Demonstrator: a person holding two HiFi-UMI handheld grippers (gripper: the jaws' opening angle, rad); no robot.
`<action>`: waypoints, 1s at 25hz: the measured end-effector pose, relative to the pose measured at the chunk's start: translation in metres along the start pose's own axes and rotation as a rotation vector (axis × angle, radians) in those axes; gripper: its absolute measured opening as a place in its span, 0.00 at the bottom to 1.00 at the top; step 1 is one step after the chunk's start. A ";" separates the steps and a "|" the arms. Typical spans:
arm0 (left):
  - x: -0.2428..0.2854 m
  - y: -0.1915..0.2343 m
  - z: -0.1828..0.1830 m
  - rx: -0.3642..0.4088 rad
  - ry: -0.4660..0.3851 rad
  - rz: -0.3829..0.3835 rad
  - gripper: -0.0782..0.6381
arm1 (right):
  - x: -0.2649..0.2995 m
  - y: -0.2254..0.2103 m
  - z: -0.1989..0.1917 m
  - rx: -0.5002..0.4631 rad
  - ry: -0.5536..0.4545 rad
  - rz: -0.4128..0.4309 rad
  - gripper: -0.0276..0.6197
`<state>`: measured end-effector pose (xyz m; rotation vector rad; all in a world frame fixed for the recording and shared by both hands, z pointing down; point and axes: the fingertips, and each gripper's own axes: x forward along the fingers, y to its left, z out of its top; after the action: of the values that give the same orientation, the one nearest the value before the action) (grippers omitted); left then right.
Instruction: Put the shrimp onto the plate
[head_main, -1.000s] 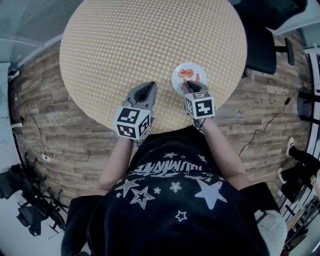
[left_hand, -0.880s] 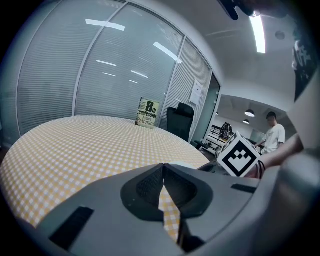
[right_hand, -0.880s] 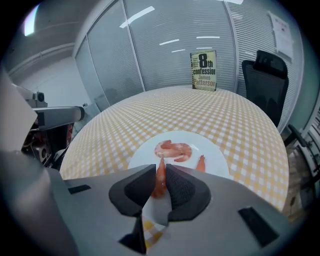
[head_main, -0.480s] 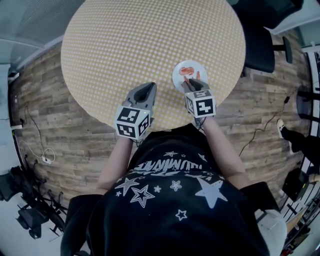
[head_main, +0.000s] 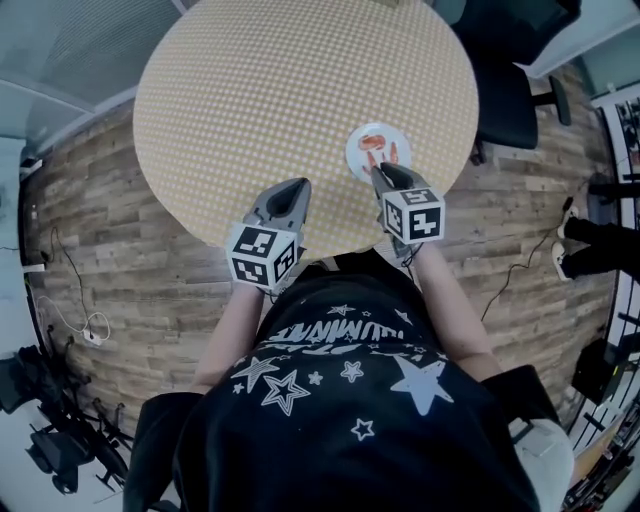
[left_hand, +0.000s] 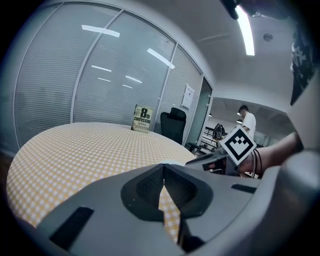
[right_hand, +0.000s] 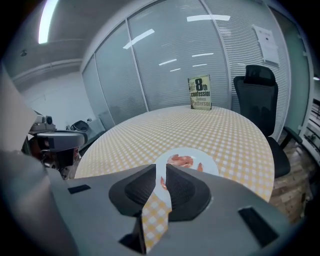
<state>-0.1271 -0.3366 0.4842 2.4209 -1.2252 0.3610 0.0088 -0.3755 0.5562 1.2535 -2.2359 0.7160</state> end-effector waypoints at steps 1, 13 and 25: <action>-0.006 -0.002 -0.001 0.003 -0.004 -0.006 0.12 | -0.005 0.003 0.001 0.000 -0.011 0.002 0.15; -0.059 -0.023 -0.014 0.012 -0.055 -0.066 0.12 | -0.071 0.041 -0.015 0.033 -0.105 -0.022 0.14; -0.074 -0.054 -0.049 0.055 -0.004 -0.144 0.12 | -0.127 0.047 -0.043 0.078 -0.150 -0.093 0.12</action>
<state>-0.1285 -0.2329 0.4856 2.5397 -1.0482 0.3519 0.0338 -0.2478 0.4985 1.4838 -2.2695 0.7000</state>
